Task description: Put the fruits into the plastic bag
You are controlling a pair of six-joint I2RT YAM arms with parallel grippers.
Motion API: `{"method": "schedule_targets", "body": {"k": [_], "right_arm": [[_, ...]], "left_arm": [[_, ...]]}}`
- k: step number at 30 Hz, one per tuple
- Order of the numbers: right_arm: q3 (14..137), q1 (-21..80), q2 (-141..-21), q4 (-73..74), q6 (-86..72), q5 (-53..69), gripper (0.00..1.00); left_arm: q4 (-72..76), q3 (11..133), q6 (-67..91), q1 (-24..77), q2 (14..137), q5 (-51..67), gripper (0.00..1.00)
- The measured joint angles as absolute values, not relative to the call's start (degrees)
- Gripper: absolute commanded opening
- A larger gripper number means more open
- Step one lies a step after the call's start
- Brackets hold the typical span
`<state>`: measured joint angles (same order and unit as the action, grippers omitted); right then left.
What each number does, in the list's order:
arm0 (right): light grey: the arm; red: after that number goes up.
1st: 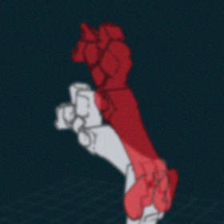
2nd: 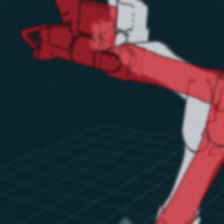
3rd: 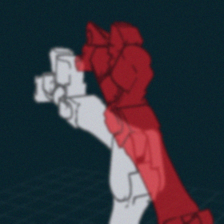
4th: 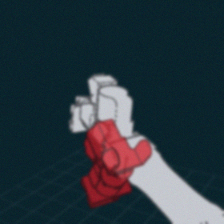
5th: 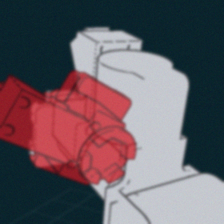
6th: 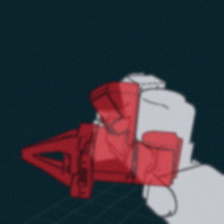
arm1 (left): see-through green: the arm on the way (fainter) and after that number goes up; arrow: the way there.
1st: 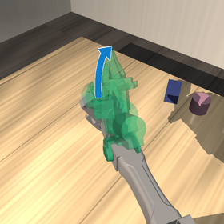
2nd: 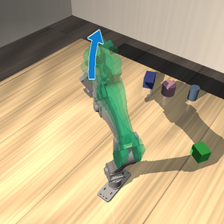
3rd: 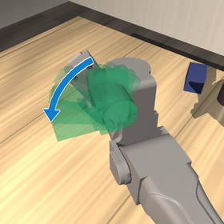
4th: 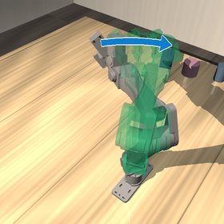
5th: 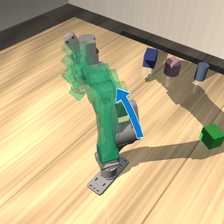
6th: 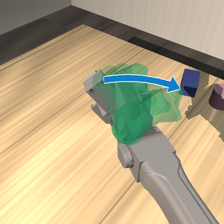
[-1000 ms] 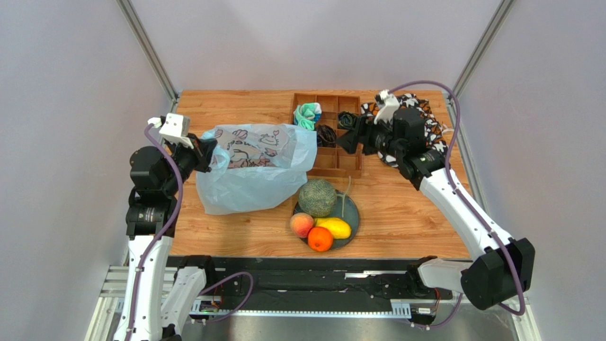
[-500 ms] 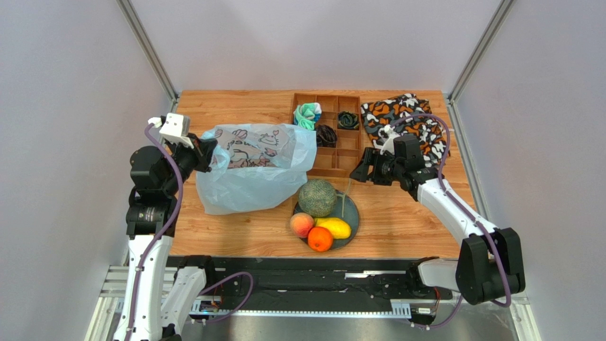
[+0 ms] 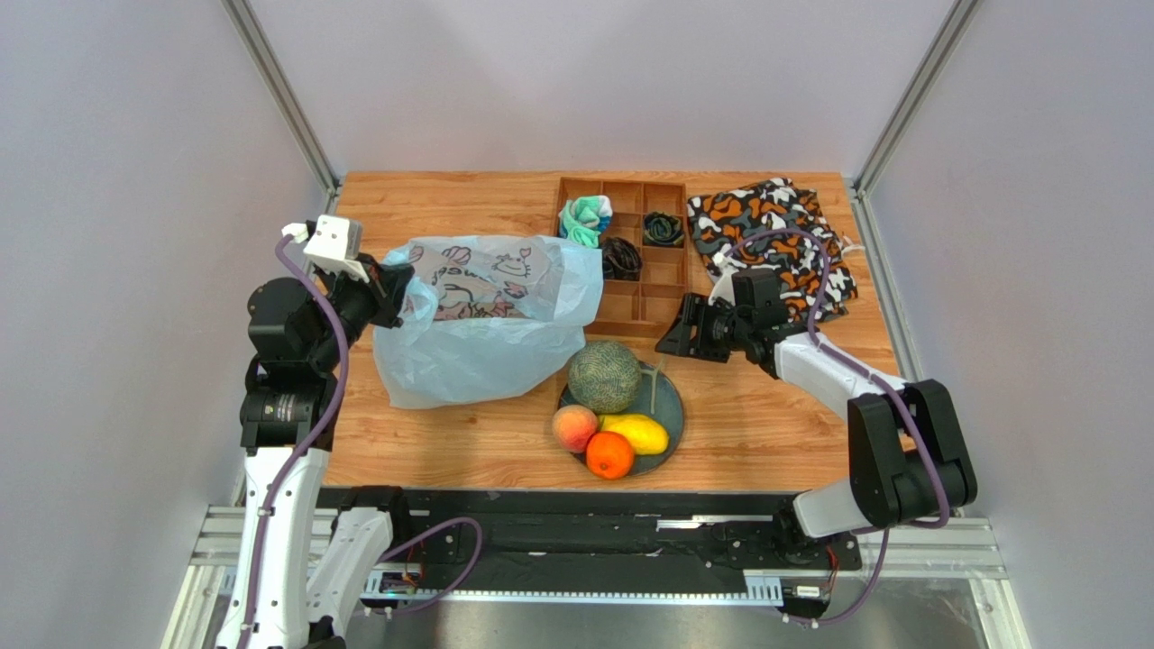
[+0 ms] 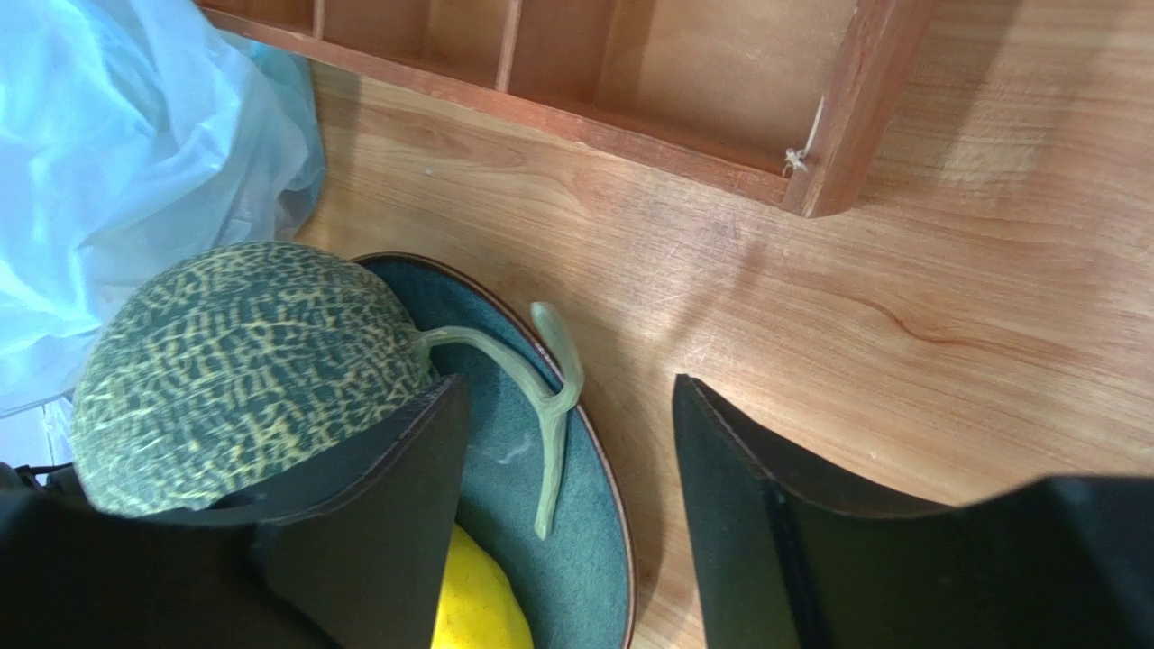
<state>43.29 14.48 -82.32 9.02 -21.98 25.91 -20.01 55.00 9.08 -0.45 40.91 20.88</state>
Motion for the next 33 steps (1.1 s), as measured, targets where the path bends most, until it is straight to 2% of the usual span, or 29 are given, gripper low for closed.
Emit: {"method": "schedule_targets", "body": {"k": [19, 23, 27, 30, 31, 33], "right_arm": [[41.41, 17.63, -87.57, 2.76, -23.44, 23.81, 0.45], [41.17, 17.89, -88.25, 1.52, -24.01, 23.53, 0.32], [41.17, 17.89, -88.95, 0.58, -24.45, 23.55, 0.29], [41.17, 17.96, -88.99, 0.51, -24.62, 23.55, 0.23], [41.17, 17.96, -88.99, 0.54, -24.64, 23.53, 0.15], [41.17, 17.96, -88.99, 0.56, -24.67, 23.55, 0.09]], "left_arm": [[-20.01, 55.0, 9.08, -0.47, 41.41, 20.88, 0.0], [-20.01, 55.0, 9.08, -0.45, 41.5, 20.88, 0.0], [-20.01, 55.0, 9.08, -0.47, 41.58, 20.88, 0.0], [-20.01, 55.0, 9.08, -0.47, 41.6, 20.88, 0.0], [-20.03, 55.0, 9.08, -0.47, 41.6, 20.88, 0.0], [-20.01, 55.0, 9.08, -0.47, 41.6, 20.88, 0.0]]}}
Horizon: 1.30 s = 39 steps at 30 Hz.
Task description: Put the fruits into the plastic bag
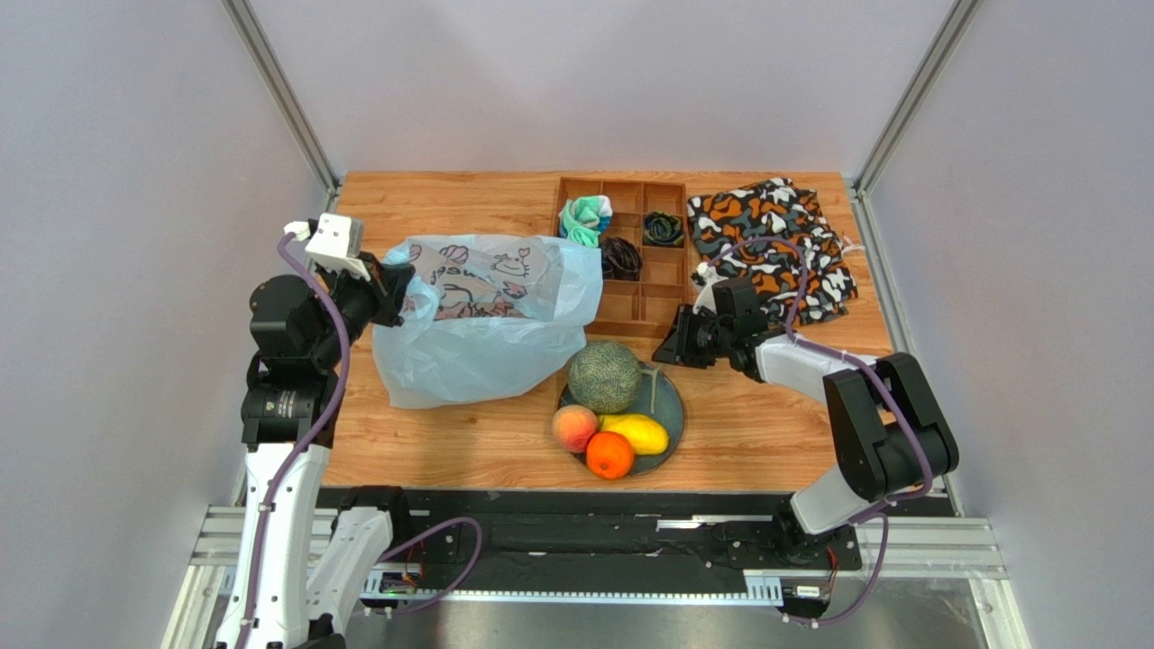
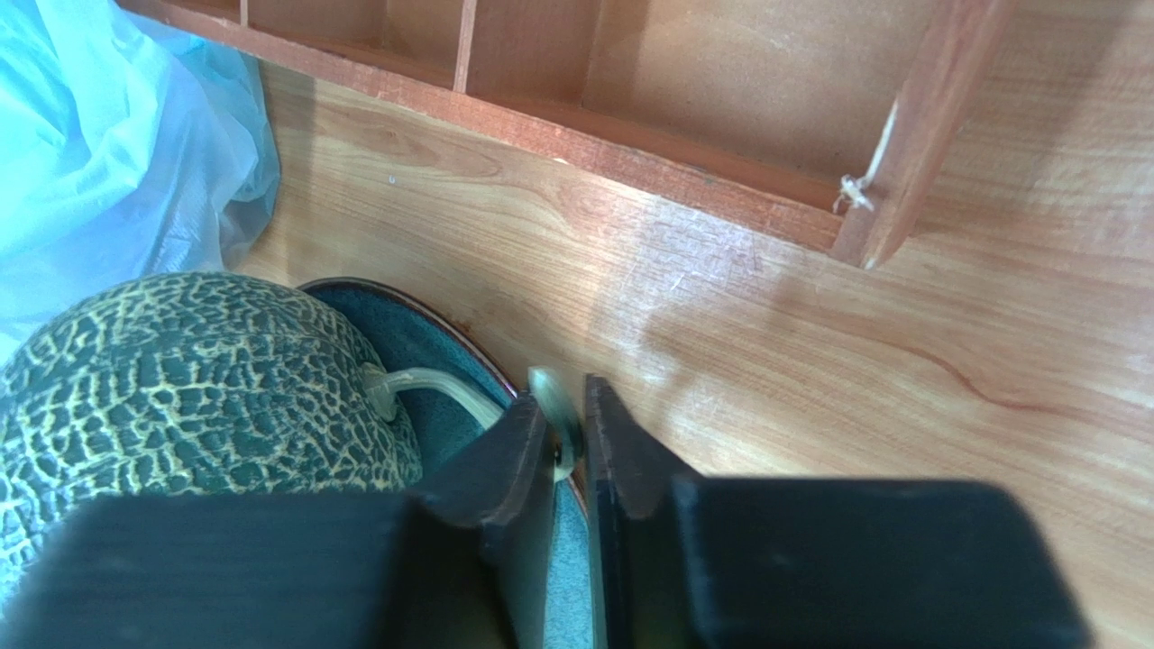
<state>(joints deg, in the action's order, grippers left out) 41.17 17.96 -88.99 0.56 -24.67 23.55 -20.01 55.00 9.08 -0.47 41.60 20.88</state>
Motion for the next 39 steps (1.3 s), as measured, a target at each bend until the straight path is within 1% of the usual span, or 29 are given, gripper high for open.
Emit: {"method": "schedule_targets", "body": {"k": [1, 5, 16, 39], "right_arm": [[41.17, 17.96, -88.95, 0.58, -24.62, 23.53, 0.06], [41.19, 17.98, -88.38, 1.15, -24.77, 23.51, 0.0], [41.95, 17.98, -84.73, 4.25, -24.69, 21.17, 0.0], [48.49, 16.69, -72.88, 16.45, -18.41, 8.38, 0.0]], "left_arm": [[-20.03, 55.0, 9.08, -0.47, 41.63, 20.88, 0.0], [-20.03, 55.0, 9.08, -0.47, 41.63, 20.88, 0.0], [-20.01, 55.0, 9.08, -0.47, 41.63, 20.88, 0.0], [-20.01, 55.0, 9.08, -0.45, 41.54, 20.88, 0.0]]}}
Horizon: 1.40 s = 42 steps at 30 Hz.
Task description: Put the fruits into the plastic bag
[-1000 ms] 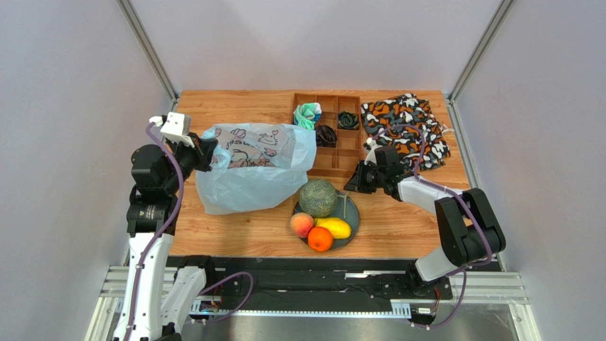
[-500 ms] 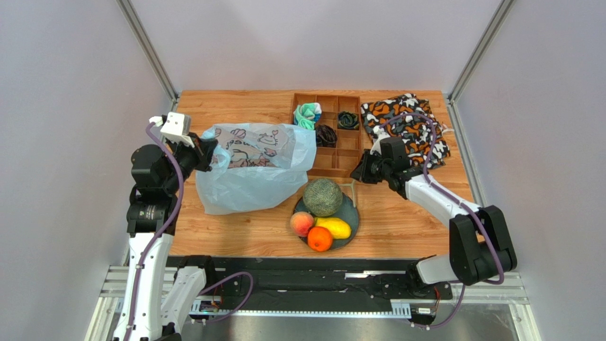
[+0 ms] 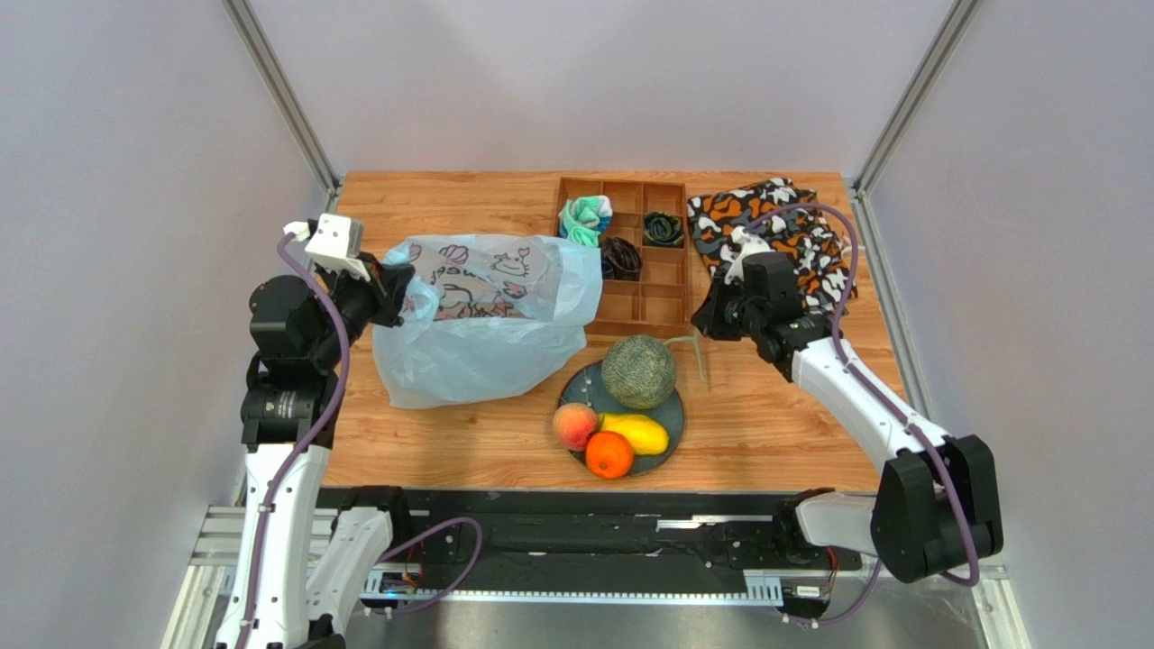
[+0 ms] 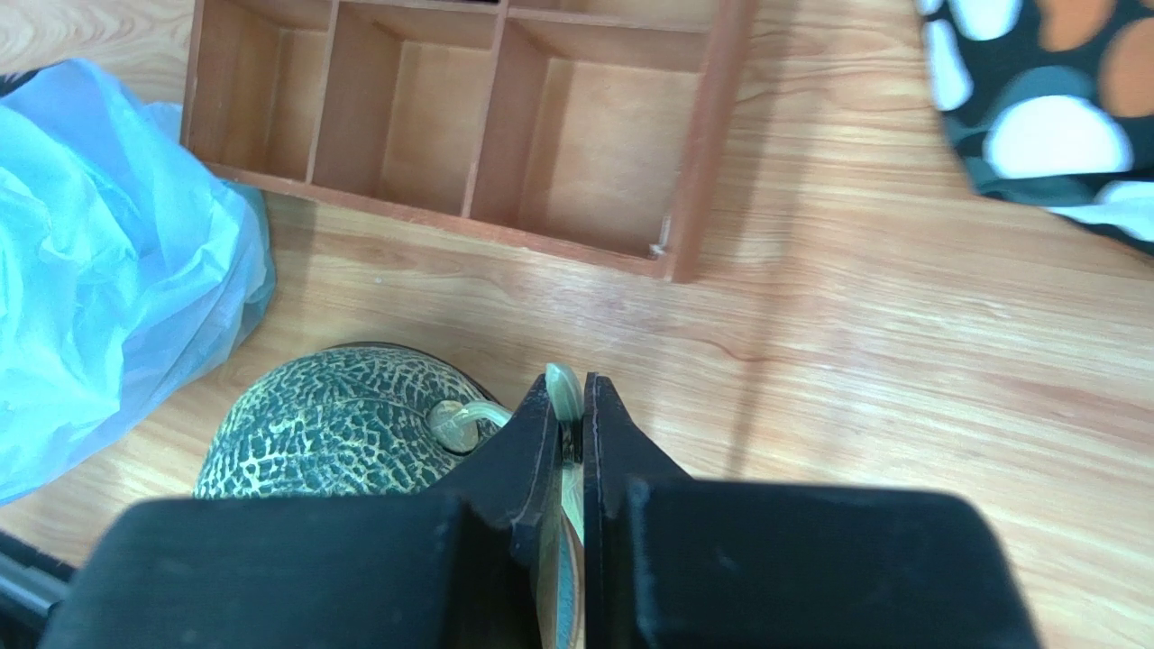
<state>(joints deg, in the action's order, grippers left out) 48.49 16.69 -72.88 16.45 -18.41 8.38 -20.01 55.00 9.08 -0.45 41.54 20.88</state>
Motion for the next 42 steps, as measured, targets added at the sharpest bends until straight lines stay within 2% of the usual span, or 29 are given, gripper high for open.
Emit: {"method": "schedule_targets", "body": {"k": [16, 27, 37, 42], "right_arm": [[55.88, 16.21, -60.75, 26.39, -14.74, -1.04, 0.0], [60.86, 16.56, -57.74, 26.92, -15.55, -0.99, 0.0], [65.6, 20.88, -57.93, 17.39, -17.28, 0.56, 0.0], [68.47, 25.69, -58.15, 6.57, -17.37, -0.1, 0.0]], "left_arm": [[-20.01, 55.0, 9.06, -0.47, 41.45, 20.88, 0.0], [-20.01, 55.0, 9.06, -0.47, 41.45, 20.86, 0.0], [-20.03, 55.0, 9.06, -0.45, 41.34, 20.84, 0.0], [-20.01, 55.0, 9.06, -0.45, 41.3, 20.82, 0.0]]}}
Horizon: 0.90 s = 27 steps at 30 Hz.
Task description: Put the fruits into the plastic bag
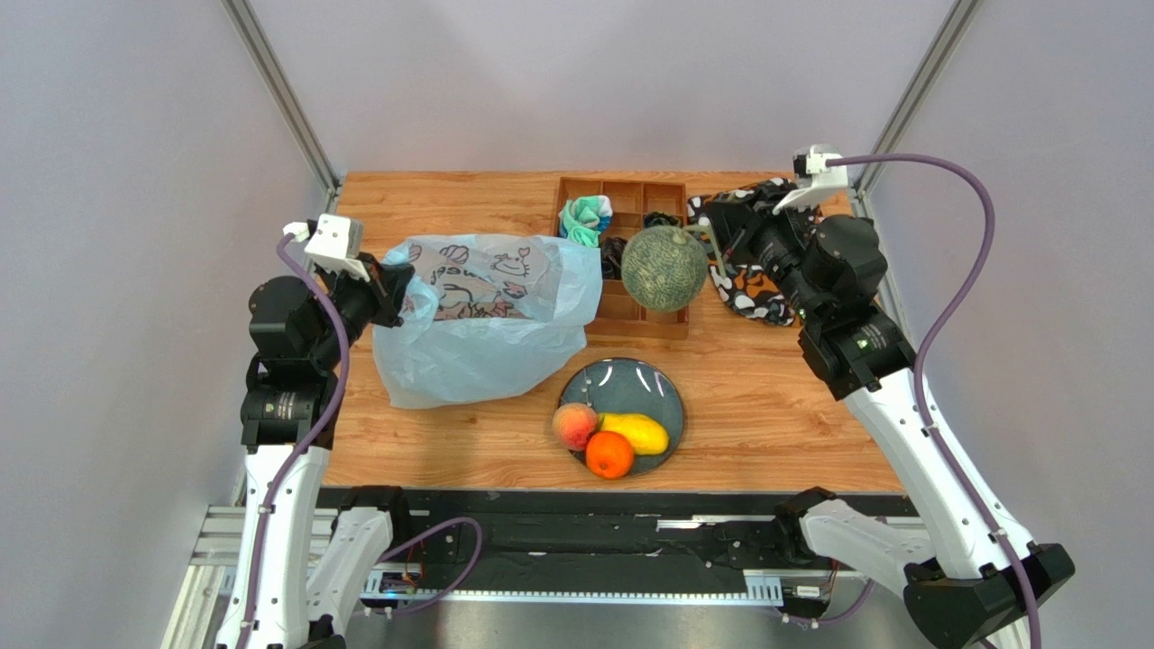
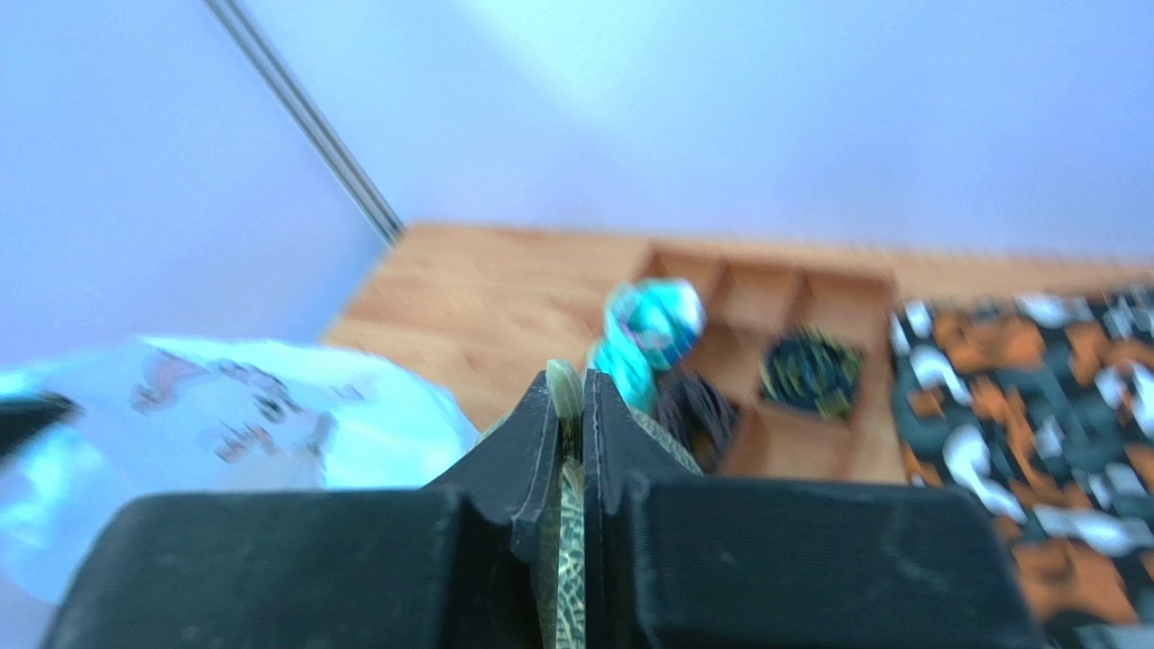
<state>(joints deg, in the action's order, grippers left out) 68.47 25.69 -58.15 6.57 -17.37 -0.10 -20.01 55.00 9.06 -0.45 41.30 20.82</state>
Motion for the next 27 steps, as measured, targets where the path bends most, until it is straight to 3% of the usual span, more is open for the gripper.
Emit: {"method": "schedule_targets", "body": {"k": [11, 20, 27], "right_arm": [[81.41, 37.93, -72.9, -11.07, -18.28, 3.68, 0.0], [88.9, 43.64, -88.82, -8.88, -18.74, 8.08, 0.0], [91.57, 45.65, -93.86, -3.99, -17.56, 8.32, 0.0]], "left_arm": [[-20.03, 55.0, 9.06, -0.45, 41.23, 20.62, 0.0], [-20.03, 55.0, 9.06, -0.45, 41.1, 20.43, 0.0], [-20.03, 55.0, 9.06, -0.45, 41.04, 20.45, 0.0]]}}
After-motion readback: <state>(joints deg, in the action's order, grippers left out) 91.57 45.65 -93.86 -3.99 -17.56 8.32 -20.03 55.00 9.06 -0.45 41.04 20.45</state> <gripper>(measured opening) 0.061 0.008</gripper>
